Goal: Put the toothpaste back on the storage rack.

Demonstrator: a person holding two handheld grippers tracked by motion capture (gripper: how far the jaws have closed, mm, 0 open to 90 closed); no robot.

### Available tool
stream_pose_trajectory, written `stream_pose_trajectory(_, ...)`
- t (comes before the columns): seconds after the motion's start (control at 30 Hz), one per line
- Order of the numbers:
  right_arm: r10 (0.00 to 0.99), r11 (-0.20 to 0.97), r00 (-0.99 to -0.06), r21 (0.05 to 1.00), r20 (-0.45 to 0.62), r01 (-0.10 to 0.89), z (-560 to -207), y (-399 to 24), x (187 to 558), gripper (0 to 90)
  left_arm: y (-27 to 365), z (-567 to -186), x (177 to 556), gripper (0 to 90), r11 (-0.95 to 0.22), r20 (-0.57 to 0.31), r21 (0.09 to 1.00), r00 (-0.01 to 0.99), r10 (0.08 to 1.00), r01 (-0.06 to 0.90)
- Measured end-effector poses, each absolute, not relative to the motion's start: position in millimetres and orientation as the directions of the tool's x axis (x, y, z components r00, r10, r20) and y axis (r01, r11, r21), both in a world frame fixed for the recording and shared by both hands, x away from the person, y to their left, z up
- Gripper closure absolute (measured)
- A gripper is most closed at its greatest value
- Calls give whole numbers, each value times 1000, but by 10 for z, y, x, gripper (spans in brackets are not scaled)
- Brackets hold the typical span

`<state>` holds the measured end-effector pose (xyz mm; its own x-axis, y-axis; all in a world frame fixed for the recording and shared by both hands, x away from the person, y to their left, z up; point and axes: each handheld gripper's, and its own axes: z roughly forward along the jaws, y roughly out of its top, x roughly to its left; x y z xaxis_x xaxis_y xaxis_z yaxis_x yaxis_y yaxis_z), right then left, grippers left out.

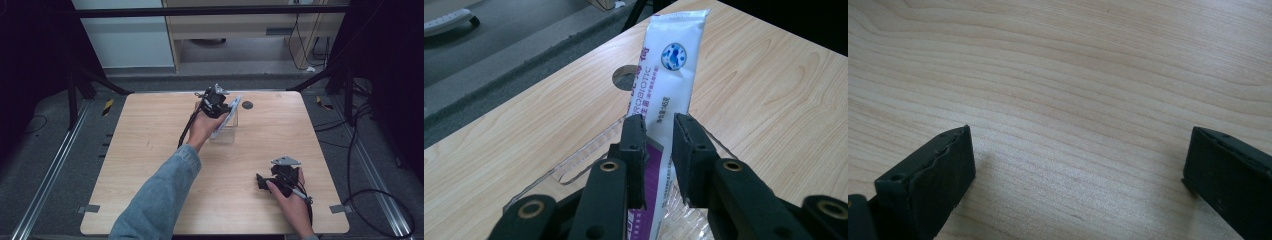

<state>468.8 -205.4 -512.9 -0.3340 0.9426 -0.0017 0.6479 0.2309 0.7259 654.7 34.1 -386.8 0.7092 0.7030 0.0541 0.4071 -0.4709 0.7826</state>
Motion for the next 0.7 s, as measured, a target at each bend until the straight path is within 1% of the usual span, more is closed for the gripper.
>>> stream_pose_trajectory(0.47, 943, 231, -333, 725, -1, 649, -5127, -2054, 4687, 3, 379, -3762, 6470, 745, -477, 77, 795, 717, 693, 375)
stream_pose_trajectory(0.7, 943, 231, -333, 725, -1, 649, -5127, -2054, 4687, 3, 402, -3747, 6450, 705, -483, 82, 794, 724, 685, 368)
